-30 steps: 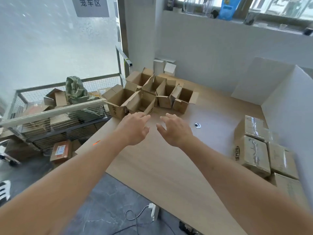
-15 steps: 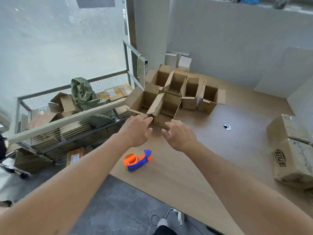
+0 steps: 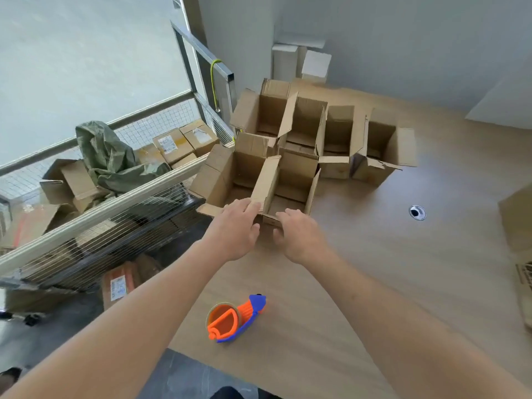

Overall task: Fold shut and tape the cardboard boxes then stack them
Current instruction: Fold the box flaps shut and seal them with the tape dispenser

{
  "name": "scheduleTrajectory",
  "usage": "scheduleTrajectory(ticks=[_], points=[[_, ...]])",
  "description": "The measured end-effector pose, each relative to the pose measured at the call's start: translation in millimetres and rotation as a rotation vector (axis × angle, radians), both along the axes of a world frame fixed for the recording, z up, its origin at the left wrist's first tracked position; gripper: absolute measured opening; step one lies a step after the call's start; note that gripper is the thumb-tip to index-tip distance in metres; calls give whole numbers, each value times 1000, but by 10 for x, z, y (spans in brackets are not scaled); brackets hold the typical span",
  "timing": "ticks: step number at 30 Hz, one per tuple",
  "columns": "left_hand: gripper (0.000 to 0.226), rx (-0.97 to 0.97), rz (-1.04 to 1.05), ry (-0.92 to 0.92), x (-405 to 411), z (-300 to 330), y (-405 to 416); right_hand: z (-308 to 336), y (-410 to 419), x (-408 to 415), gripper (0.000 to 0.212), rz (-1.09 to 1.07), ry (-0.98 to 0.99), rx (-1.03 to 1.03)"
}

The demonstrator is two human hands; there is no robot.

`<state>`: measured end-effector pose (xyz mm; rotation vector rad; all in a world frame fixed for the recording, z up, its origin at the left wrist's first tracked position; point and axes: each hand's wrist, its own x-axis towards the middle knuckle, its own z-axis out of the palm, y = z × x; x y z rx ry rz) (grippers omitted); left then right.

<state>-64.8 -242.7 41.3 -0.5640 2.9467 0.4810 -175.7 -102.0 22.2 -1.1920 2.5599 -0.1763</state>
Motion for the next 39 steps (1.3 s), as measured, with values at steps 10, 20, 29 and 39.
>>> scheduleTrajectory(ticks=[10,20,29,39], points=[[64,91,-58,-70,-163,-493,-368,-690,-302,-96,62,-80,-7,237],[58,-11,-241,71,-208,-431,-409,-674,204,330,45,-283,27,327],[64,-10,-427,-1,-188,-389,205,-477,984,657,33,-312,45,517],[80,298,-263,-187,-19,-811,1086,-562,2009,523,12,-136,170,522]])
